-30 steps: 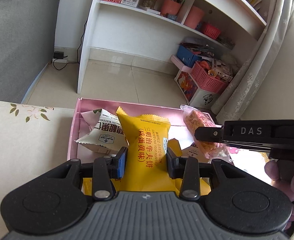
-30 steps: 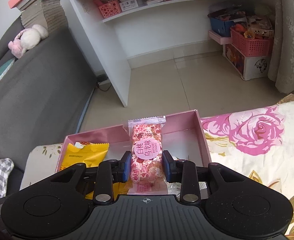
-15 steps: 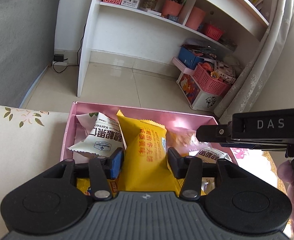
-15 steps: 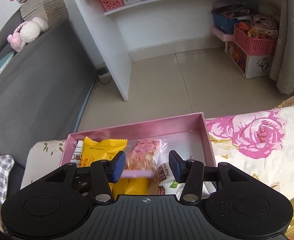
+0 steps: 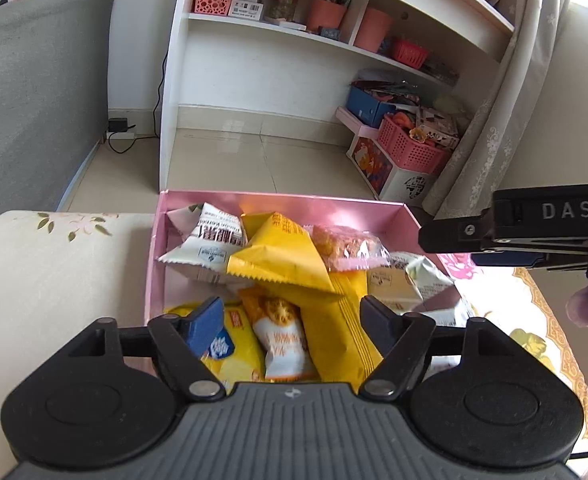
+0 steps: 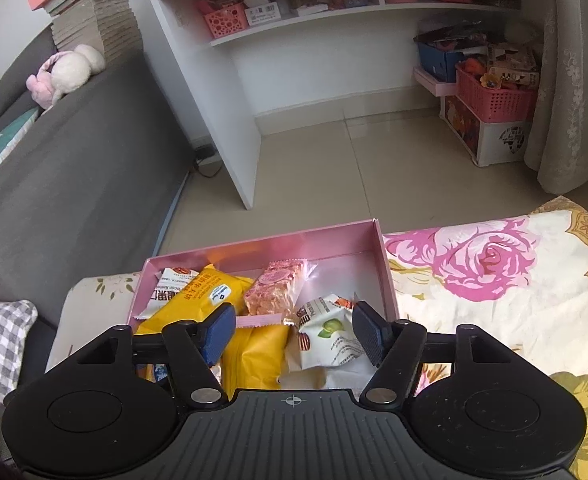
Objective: Organize snacks
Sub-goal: 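Lower both packets into the pink box and open both tools, then withdraw both tools from the box toward the remaining snacks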
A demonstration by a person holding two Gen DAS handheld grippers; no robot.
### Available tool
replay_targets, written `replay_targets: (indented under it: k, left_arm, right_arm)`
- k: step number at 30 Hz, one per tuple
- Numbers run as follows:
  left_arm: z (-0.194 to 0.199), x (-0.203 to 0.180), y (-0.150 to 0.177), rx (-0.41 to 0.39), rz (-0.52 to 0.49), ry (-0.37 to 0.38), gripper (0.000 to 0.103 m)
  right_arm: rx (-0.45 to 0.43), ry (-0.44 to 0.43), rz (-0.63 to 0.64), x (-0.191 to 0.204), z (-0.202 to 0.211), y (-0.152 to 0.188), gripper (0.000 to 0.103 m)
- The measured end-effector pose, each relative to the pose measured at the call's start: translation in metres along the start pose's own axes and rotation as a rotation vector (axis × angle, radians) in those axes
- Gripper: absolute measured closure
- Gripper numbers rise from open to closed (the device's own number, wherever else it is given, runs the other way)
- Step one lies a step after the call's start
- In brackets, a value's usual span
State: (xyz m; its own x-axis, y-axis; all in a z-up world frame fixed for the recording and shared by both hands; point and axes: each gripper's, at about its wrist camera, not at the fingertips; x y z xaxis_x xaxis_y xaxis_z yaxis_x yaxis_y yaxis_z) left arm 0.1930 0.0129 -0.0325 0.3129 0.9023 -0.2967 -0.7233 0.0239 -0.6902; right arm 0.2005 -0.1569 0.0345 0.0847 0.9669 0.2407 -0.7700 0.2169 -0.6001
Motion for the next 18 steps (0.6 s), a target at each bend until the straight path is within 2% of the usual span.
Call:
replay_targets:
  k: [9,18]
  left_arm:
    - [0.037,-0.011,0.03,0.042,-0.055,-0.055,0.009]
    - [0.066,-0.016,0.059,0.09,-0.052,-0.123,0.005]
  right_arm:
    - [-0.007,-0.038,0.009,-0.006,0.043,0.039,0.017]
    - [-0.014,-0.016,0.059,-0.007,0.072,0.088,0.012]
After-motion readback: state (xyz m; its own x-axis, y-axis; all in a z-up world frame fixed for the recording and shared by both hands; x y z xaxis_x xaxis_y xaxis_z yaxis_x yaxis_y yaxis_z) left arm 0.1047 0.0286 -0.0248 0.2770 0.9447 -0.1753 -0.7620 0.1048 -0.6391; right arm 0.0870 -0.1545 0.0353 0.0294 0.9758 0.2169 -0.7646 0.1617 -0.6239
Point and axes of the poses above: each gripper's, at about its wrist camera, not at the fingertips, and z roughly against the way its jaws point, x to its left, y to its underside, and after that the axes turned 4 degrees about y, right-handed
